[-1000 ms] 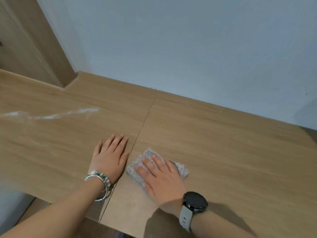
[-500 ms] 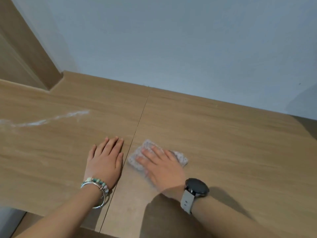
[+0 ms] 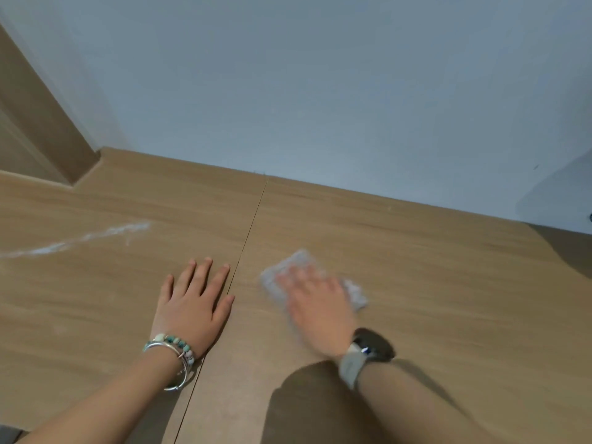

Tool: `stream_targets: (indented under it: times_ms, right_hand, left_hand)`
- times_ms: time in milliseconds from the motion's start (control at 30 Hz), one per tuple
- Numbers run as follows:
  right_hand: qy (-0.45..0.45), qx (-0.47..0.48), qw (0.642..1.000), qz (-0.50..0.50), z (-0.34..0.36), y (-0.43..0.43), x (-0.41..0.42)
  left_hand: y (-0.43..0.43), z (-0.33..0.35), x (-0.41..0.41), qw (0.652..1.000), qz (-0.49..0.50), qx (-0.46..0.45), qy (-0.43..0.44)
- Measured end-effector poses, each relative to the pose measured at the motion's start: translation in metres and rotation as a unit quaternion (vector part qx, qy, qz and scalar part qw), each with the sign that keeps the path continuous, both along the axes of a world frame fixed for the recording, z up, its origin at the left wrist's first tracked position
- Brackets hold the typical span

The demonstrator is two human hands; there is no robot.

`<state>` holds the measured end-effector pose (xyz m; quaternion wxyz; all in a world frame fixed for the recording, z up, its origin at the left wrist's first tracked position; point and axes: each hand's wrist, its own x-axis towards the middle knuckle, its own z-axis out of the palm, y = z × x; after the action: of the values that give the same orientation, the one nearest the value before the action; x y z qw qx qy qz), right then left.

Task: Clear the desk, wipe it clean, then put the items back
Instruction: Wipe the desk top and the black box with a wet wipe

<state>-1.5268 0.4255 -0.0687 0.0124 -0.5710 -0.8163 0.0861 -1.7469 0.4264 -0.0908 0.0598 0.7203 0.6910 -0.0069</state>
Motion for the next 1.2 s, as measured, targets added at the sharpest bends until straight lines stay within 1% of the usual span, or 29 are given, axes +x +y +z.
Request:
stream_targets:
  times_ms: [67,133,200,233,267,300,333,367,433,467,500,533,567,600,633,667,700,733,767,800,867,900,967,1000,1033,1067,1100,1167,1200]
  right_hand:
    - [-0.036,0.021,0.986,-0.16,-0.006,0.026,0.056]
    - [-0.02,-0.034,0.946,-0.323,-0.005,0.042,0.105]
    - [-0.011,-0.032,0.924,-0.381,-0.003,0.05,0.113]
    - [-0.004,-0.039,0.925,-0.379,-0.006,0.053,0.099]
    - [-0.008,-0.042,0.937,-0.346,-0.008,0.053,0.078]
    - [-0.005,-0.031,0.961,-0.273,-0.01,0.048,0.054]
    - [-0.001,-0.005,0.987,-0.164,-0.01,0.036,0.028]
    - [-0.001,0.009,0.998,-0.056,-0.013,0.02,0.008]
    - [-0.016,0.007,0.998,0.061,-0.013,0.008,0.007]
    - [-0.023,0.006,0.998,0.064,-0.01,0.02,0.026]
    - [-0.022,0.013,0.999,0.024,-0.008,0.039,0.053]
    - [-0.028,0.006,0.997,-0.075,-0.009,0.061,0.085]
    - [-0.022,-0.009,0.977,-0.211,-0.008,0.079,0.119]
    - [-0.006,-0.041,0.941,-0.336,-0.005,0.091,0.148]
    - [0.014,-0.049,0.904,-0.424,-0.003,0.101,0.168]
    - [0.027,-0.057,0.876,-0.479,-0.002,0.108,0.177]
    - [0.036,-0.056,0.86,-0.506,-0.003,0.114,0.174]
    - [0.034,-0.057,0.859,-0.508,-0.001,0.12,0.163]
    - [0.025,-0.049,0.875,-0.482,-0.001,0.126,0.147]
    - [0.017,-0.037,0.902,-0.43,0.0,0.129,0.125]
    - [-0.002,-0.019,0.968,-0.25,0.004,0.12,0.073]
    - [-0.004,-0.011,0.991,-0.137,0.002,0.106,0.046]
    - [-0.002,-0.037,0.998,0.052,0.002,0.08,0.017]
    - [-0.013,-0.043,0.996,0.079,0.001,0.081,0.026]
    - [-0.024,-0.019,0.998,0.048,-0.003,0.09,0.043]
    - [-0.026,0.007,0.999,-0.034,-0.009,0.102,0.067]
    - [-0.022,0.022,0.988,-0.148,-0.014,0.113,0.096]
    - [0.006,-0.007,0.927,-0.376,-0.015,0.128,0.147]
    - [0.037,-0.032,0.897,-0.44,-0.011,0.13,0.154]
  left_hand:
    - [0.005,-0.001,0.003,1.0,0.003,0.002,-0.007]
    - [0.008,-0.001,0.004,1.0,0.003,0.007,-0.008]
    - [0.011,-0.001,0.004,1.0,-0.003,0.006,-0.006]
    - [0.013,-0.001,0.003,1.0,-0.007,0.002,-0.003]
    - [0.015,-0.001,0.003,1.0,-0.008,-0.001,0.0]
    - [0.017,-0.001,0.002,1.0,-0.008,-0.001,0.004]
    - [0.019,-0.001,0.002,1.0,-0.008,0.001,0.009]
    - [0.02,-0.001,0.001,1.0,-0.011,0.001,0.015]
    - [0.022,-0.002,0.001,0.999,-0.023,-0.004,0.029]
    - [0.023,-0.002,0.001,0.999,-0.026,-0.005,0.032]
    - [0.023,-0.002,0.001,0.999,-0.025,-0.004,0.033]
    - [0.022,-0.001,0.001,0.999,-0.024,-0.001,0.03]
    - [0.022,-0.001,0.002,0.999,-0.025,0.002,0.028]
    - [0.022,-0.002,0.002,0.999,-0.027,0.006,0.025]
    - [0.022,-0.002,0.002,0.999,-0.025,0.008,0.023]
    - [0.023,-0.002,0.002,0.999,-0.023,0.008,0.023]
    - [0.023,-0.002,0.001,0.999,-0.024,0.007,0.027]
    - [0.023,-0.003,0.001,0.999,-0.026,0.008,0.029]
    - [0.024,-0.003,0.001,0.999,-0.027,0.009,0.028]
    - [0.024,-0.002,0.001,0.999,-0.027,0.012,0.027]
    - [0.023,-0.004,0.001,0.999,-0.027,0.015,0.024]
    - [0.023,-0.003,0.001,0.999,-0.026,0.017,0.021]
    - [0.022,-0.003,0.001,0.999,-0.027,0.021,0.017]
    - [0.022,-0.003,0.0,0.999,-0.027,0.022,0.017]
    - [0.022,-0.003,0.0,0.999,-0.028,0.022,0.017]
    - [0.023,-0.002,0.0,0.999,-0.028,0.022,0.016]
    - [0.023,-0.003,0.0,0.999,-0.028,0.022,0.013]
    - [0.024,-0.003,0.001,0.999,-0.028,0.022,0.009]
    - [0.024,-0.004,0.001,0.999,-0.028,0.023,0.009]
